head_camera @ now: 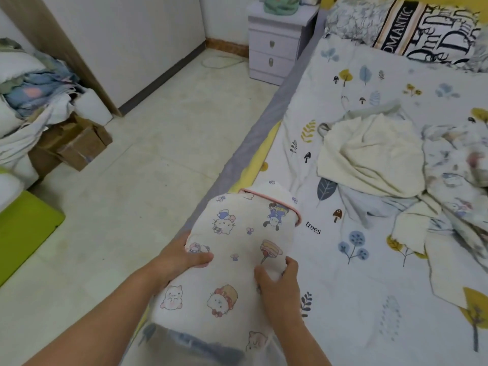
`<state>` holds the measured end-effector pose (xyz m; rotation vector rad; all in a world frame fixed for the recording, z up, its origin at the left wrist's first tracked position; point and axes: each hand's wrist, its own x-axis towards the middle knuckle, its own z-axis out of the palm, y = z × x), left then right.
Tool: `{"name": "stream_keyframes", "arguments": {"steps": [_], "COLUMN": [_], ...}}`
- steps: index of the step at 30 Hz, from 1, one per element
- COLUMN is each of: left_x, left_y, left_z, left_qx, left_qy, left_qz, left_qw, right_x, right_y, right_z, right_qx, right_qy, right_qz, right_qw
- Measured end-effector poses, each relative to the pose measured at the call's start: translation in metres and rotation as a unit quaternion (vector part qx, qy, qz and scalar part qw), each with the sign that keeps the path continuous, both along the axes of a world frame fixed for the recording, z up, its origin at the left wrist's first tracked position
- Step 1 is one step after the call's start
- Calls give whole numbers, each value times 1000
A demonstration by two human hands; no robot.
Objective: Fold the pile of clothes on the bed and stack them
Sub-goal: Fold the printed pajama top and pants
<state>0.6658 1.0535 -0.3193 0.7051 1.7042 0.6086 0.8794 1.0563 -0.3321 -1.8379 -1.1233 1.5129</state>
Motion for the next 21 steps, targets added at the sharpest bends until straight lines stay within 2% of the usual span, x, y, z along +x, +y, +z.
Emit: {"name": "stream_keyframes", "arguments": {"steps": [2,4,7,9,12,14,16,17,18,19,20,21], "left_x": [0,-1,-4,-4,-4,-3,2,5,9,12,17,21], "left_y": [-1,4,18,26,28,22,17,16,16,17,18,19], "left_z": [-6,-5,-1,2,5,5,1,-1,-3,-6,-7,-4], "left_qx": [-16,-9,-19,-18,68,113,120,102,64,19,-9,3], "left_qy": [13,21,14,-6,14,-6,-15,21,102,208,314,398], "left_qz": [-7,-8,51,82,91,126,140,113,60,1,-40,-63], "left_qw": [1000,1000,998,996,993,986,983,988,991,978,949,915], "right_x": [0,2,5,4,0,0,0,-2,-4,-5,-4,-4], "right_y": [2,12,36,51,57,52,46,44,44,46,48,49], "right_z": [-4,-2,6,9,9,8,3,2,1,0,-1,2], "right_qx": [-28,-57,-80,-87,3,61,59,32,0,-26,-31,-1], "right_qy": [-13,12,89,101,50,39,34,26,9,-22,-59,-98], "right_qz": [6,-14,-70,-72,-40,-38,-44,-43,-37,-28,-29,-34], "right_qw": [1000,998,990,989,998,997,997,998,999,999,997,995]}}
